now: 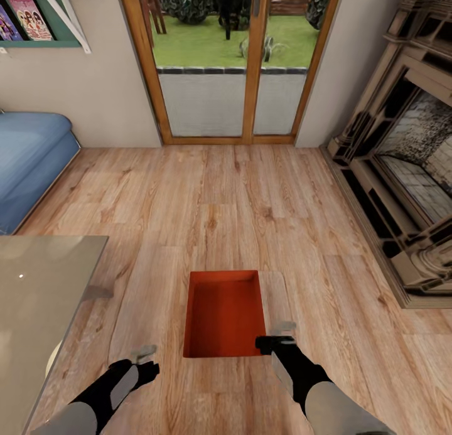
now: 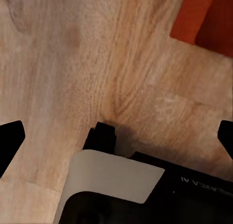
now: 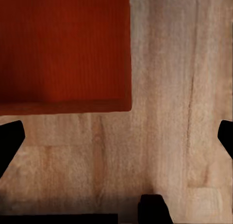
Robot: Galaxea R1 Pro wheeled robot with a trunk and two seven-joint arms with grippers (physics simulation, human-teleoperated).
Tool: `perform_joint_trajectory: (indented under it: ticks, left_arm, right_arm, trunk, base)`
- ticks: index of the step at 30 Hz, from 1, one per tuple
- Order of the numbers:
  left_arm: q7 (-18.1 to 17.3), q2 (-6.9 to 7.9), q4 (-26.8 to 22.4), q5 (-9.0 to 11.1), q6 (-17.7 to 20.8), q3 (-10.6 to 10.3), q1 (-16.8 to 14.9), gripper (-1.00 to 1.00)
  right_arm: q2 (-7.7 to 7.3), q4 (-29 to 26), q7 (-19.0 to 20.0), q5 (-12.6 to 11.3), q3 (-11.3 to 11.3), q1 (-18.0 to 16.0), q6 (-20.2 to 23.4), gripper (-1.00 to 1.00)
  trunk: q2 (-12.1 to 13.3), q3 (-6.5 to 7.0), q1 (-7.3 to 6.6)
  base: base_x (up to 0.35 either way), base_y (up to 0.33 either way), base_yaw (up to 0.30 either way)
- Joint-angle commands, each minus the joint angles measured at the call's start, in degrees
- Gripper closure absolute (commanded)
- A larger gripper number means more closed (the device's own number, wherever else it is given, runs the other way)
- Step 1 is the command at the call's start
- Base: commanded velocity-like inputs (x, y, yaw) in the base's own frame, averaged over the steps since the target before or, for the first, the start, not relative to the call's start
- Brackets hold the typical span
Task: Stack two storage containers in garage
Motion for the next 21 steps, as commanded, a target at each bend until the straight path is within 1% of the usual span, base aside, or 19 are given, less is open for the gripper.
perform_joint_trajectory:
  ticks: [1,2,3,4,5,7,8,9,12,15,17,19,21]
  left_arm:
    - [0.8,-1.19,-0.1,0.5,0.1,-0.5,-1.3,-1.00]
    - [0.9,-1.79,-0.1,0.4,0.0,-0.5,-1.8,-1.00]
    - [1.1,-3.11,-0.1,0.4,-0.4,-0.5,-2.5,-1.00]
    - [1.2,-5.15,-0.1,-0.1,-2.0,-0.6,-3.0,-1.00]
    - [1.2,-6.64,0.2,-1.8,-4.5,-0.7,-3.3,-1.00]
    - [1.3,-7.68,0.9,-5.6,-9.3,-0.6,-3.5,-1.00]
    - [1.4,-7.85,1.1,-6.4,-10.5,-0.6,-3.6,-1.00]
    - [1.4,-8.13,1.5,-7.6,-12.5,-0.6,-3.6,-1.00]
    - [1.4,-8.83,2.5,-9.2,-15.3,-0.6,-3.6,-1.00]
    - [1.4,-9.17,2.9,-10.0,-16.3,-0.7,-3.6,-1.00]
    - [1.4,-9.32,2.6,-11.1,-16.5,-0.8,-3.7,-1.00]
    - [1.3,-9.37,2.4,-12.5,-16.6,-0.9,-3.7,-1.00]
    - [1.3,-9.43,2.2,-15.1,-16.5,-0.9,-3.9,-1.00]
  right_arm:
    - [0.06,0.8,-1.6,0.1,-0.1,-0.4,-3.4,-1.00]
    - [0.09,1.3,-2.3,0.1,-0.1,-0.5,-5.2,-1.00]
    - [0.16,2.6,-3.7,0.1,-0.1,-0.7,-8.6,-1.00]
    - [0.28,4.7,-5.5,0.1,-0.1,-0.8,-12.9,-1.00]
    - [0.34,6.2,-6.7,0.1,-0.1,-0.9,-15.9,-1.00]
    - [0.41,7.2,-7.4,0.1,-0.1,-0.9,-17.7,-1.00]
    - [0.42,7.3,-7.5,0.1,-0.1,-0.9,-17.9,-1.00]
    - [0.44,7.6,-7.7,0.1,0.0,-1.0,-18.3,-1.00]
    - [0.30,7.8,-7.6,0.1,0.0,-1.0,-19.0,-1.00]
    - [0.16,8.3,-7.4,0.4,0.4,-1.0,-19.2,-1.00]
    - [0.04,9.5,-7.2,0.7,0.7,-1.0,-19.2,-1.00]
    - [-0.06,9.9,-7.1,1.0,0.9,-1.0,-19.2,-1.00]
    - [-0.14,10.2,-7.0,1.9,1.2,-1.0,-19.4,-1.00]
  trunk:
    - [0.0,-0.05,0.00]
    - [0.0,-0.05,0.00]
    - [0.0,-0.05,0.00]
    - [0.0,-0.05,0.00]
    - [0.0,-0.05,0.00]
    - [0.0,-0.05,0.00]
    - [0.0,-0.05,0.00]
    - [0.0,-0.05,0.00]
    - [0.0,-0.05,0.00]
    - [0.0,-0.05,0.00]
    - [0.0,-0.05,0.00]
    - [0.0,-0.05,0.00]
    - [0.0,-0.05,0.00]
  base:
    - [0.000,0.000,0.000]
    - [0.000,0.000,0.000]
    - [0.000,0.000,0.000]
    - [0.000,0.000,0.000]
    - [0.000,0.000,0.000]
    - [0.000,0.000,0.000]
    - [0.000,0.000,0.000]
    - [0.000,0.000,0.000]
    - [0.000,0.000,0.000]
    - [0.000,0.000,0.000]
    - [0.000,0.000,0.000]
    - [0.000,0.000,0.000]
    - [0.000,0.000,0.000]
